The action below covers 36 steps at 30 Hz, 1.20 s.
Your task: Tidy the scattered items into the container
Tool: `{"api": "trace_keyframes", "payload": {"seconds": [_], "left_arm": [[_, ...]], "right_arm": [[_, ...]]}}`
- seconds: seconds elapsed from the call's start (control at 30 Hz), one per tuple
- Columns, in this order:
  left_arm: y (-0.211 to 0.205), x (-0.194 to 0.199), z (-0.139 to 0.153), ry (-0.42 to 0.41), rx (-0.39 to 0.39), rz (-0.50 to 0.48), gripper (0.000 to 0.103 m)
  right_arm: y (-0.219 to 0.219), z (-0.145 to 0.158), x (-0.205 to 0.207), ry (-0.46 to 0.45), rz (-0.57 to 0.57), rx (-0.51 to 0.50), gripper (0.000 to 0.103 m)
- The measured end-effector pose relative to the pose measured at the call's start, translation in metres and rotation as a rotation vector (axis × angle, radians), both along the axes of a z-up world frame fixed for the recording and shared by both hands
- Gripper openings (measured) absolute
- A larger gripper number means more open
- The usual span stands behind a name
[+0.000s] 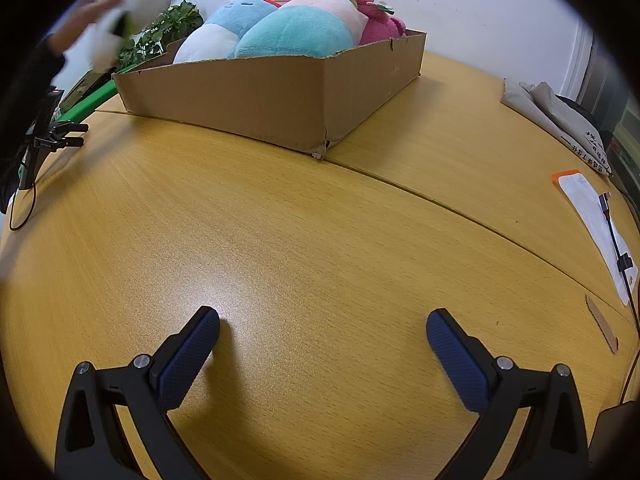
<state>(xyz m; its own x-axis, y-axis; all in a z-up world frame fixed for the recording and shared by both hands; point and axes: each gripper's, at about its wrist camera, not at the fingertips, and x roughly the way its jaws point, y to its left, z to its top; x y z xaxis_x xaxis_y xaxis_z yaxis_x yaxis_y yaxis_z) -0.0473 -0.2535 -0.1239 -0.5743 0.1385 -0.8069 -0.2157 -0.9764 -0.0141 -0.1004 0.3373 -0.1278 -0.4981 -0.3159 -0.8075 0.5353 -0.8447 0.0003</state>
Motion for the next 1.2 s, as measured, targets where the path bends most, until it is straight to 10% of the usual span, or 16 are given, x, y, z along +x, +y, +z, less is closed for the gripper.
{"api": "trace_keyframes", "payload": {"seconds": [1.2], "left_arm": [[-0.0026,0.0018,0.0017,-0.001,0.000,0.013,0.103]], "right_arm": [[0.0003,-0.0004,-0.0005,0.001,0.000,-0.001,0.103]]}}
